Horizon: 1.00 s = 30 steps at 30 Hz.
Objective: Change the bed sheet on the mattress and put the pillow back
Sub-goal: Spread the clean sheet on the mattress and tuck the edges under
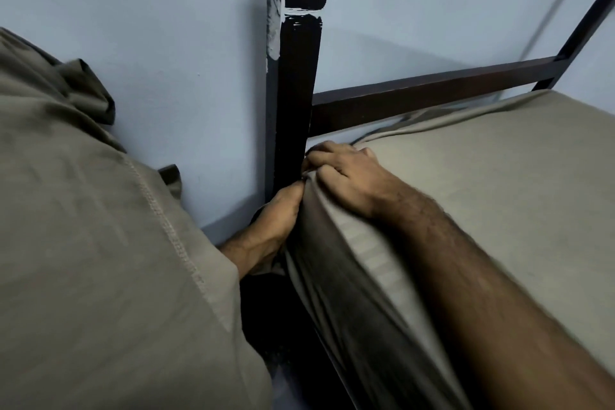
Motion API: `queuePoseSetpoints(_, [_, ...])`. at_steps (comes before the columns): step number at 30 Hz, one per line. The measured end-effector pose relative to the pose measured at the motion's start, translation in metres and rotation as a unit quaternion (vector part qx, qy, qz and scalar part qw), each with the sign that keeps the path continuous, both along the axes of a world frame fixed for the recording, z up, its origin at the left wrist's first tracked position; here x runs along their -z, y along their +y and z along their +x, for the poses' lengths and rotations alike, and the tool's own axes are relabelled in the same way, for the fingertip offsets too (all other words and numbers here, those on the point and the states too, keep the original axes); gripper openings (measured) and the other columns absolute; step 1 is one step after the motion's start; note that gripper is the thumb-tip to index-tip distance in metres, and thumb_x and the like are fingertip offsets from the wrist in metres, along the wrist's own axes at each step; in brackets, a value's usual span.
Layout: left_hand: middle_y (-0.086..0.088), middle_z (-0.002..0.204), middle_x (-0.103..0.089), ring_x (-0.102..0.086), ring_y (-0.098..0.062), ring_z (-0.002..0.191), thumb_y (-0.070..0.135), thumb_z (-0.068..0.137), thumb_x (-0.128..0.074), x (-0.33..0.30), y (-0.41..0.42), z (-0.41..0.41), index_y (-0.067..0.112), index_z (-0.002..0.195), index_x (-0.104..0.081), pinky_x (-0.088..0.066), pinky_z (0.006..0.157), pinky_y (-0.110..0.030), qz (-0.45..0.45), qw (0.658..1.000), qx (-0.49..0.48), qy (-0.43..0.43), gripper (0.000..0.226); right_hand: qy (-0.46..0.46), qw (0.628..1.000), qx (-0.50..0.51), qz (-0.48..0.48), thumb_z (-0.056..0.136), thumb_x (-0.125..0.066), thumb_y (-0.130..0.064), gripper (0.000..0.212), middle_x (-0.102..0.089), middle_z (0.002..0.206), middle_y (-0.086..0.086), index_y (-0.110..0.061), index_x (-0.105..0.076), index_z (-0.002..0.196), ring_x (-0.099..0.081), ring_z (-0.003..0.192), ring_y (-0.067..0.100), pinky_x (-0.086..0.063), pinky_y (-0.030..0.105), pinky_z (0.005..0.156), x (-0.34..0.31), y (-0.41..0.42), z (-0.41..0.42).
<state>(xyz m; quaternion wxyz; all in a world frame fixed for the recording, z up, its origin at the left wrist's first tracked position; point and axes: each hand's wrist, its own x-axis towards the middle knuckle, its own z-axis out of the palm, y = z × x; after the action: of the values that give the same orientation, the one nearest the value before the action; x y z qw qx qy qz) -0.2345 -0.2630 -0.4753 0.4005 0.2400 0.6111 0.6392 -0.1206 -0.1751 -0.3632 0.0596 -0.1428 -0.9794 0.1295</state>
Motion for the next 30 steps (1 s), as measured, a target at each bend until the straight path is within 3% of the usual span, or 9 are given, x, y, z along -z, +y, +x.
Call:
queuePoseSetpoints(5, [-0.006,0.107,-0.075,-0.066,-0.022,0.114,0.055,0.093,-0.051,-0.009,-0.008,0.002,0.031,0.1,-0.076,-0.046,0.108,-0.046,-0.005,0.991,-0.018,0.13,0.036,-0.036,0.998,0.053,-0.006,0.091,-0.022,-0.046,0.055,-0.063,0.133,0.007,-0.026,-0.068,0.114,-0.055,0.118,0.029,-0.041,0.045,0.105,-0.006,0.005,-0.021])
queuePoseSetpoints(7, [-0.011,0.079,-0.069,-0.069,-0.032,0.093,0.04,0.101,-0.051,-0.018,-0.016,0.002,0.018,0.073,-0.066,-0.051,0.079,-0.037,-0.052,0.963,-0.053,0.259,0.038,-0.051,0.995,0.069,0.044,0.1,-0.027,-0.043,0.047,-0.064,0.132,0.012,-0.023,-0.068,0.112,-0.055,0.119,0.031,-0.04,0.045,0.103,-0.002,0.007,-0.024])
queuePoseSetpoints(9, [-0.002,0.061,-0.068,-0.072,-0.028,0.072,0.034,0.094,-0.065,-0.021,-0.032,0.003,0.014,0.068,-0.067,-0.054,0.064,-0.034,-0.093,0.934,-0.114,0.324,0.032,-0.063,0.992,0.065,0.087,0.105,-0.026,-0.041,0.047,-0.062,0.132,0.014,-0.023,-0.067,0.117,-0.052,0.121,0.03,-0.035,0.047,0.104,0.001,0.01,-0.023])
queuePoseSetpoints(12, [0.008,0.059,-0.069,-0.072,-0.021,0.072,0.043,0.06,-0.074,-0.007,-0.057,0.003,0.032,0.071,-0.074,-0.061,0.075,-0.039,-0.16,0.955,-0.129,0.214,0.016,-0.056,0.993,0.055,0.083,0.105,-0.023,-0.041,0.047,-0.064,0.128,0.012,-0.026,-0.067,0.113,-0.051,0.117,0.025,-0.031,0.047,0.103,0.0,0.015,-0.022])
queuePoseSetpoints(15, [0.0,0.097,-0.073,-0.069,-0.022,0.094,0.056,0.038,-0.08,0.018,-0.063,0.002,0.024,0.101,-0.061,-0.06,0.088,-0.043,-0.21,0.959,-0.153,0.113,0.073,-0.051,0.994,0.043,0.092,0.105,-0.022,-0.041,0.044,-0.066,0.126,0.01,-0.03,-0.065,0.109,-0.051,0.116,0.023,-0.031,0.048,0.104,0.001,0.016,-0.022])
queuePoseSetpoints(17, [-0.006,0.116,-0.071,-0.069,-0.023,0.102,0.047,0.058,-0.087,0.026,-0.057,0.009,0.024,0.115,-0.06,-0.06,0.09,-0.042,-0.172,0.97,-0.149,0.084,0.067,-0.053,0.993,0.039,0.095,0.106,-0.022,-0.041,0.042,-0.065,0.126,0.009,-0.032,-0.064,0.107,-0.051,0.116,0.022,-0.031,0.047,0.105,0.001,0.017,-0.021])
queuePoseSetpoints(20, [-0.008,0.103,-0.072,-0.065,-0.018,0.08,0.006,0.097,-0.062,0.017,-0.047,0.029,0.017,0.111,-0.066,-0.056,0.069,-0.029,-0.125,0.986,-0.103,0.029,0.018,-0.049,0.995,0.04,0.081,0.106,-0.022,-0.042,0.046,-0.065,0.125,0.01,-0.03,-0.066,0.109,-0.052,0.116,0.022,-0.028,0.046,0.104,0.0,0.018,-0.022])
queuePoseSetpoints(24, [0.009,0.071,-0.068,-0.057,0.002,0.05,-0.01,0.093,-0.037,0.016,-0.035,0.036,0.018,0.116,-0.067,-0.044,0.047,-0.013,-0.054,0.997,-0.053,0.0,0.046,-0.039,0.996,0.037,0.077,0.105,-0.023,-0.042,0.041,-0.067,0.121,0.008,-0.033,-0.062,0.099,-0.048,0.097,0.017,-0.026,0.044,0.101,0.002,0.02,-0.022])
queuePoseSetpoints(30, [0.012,0.097,-0.077,-0.071,-0.005,0.088,-0.001,0.098,-0.03,0.028,-0.028,0.026,0.025,0.121,-0.064,-0.053,0.075,-0.023,-0.01,0.995,-0.045,-0.09,0.048,-0.023,0.989,0.089,0.116,0.103,-0.023,-0.042,0.048,-0.069,0.118,0.007,-0.022,-0.066,0.097,-0.046,0.09,0.016,-0.027,0.046,0.107,0.006,0.012,-0.027])
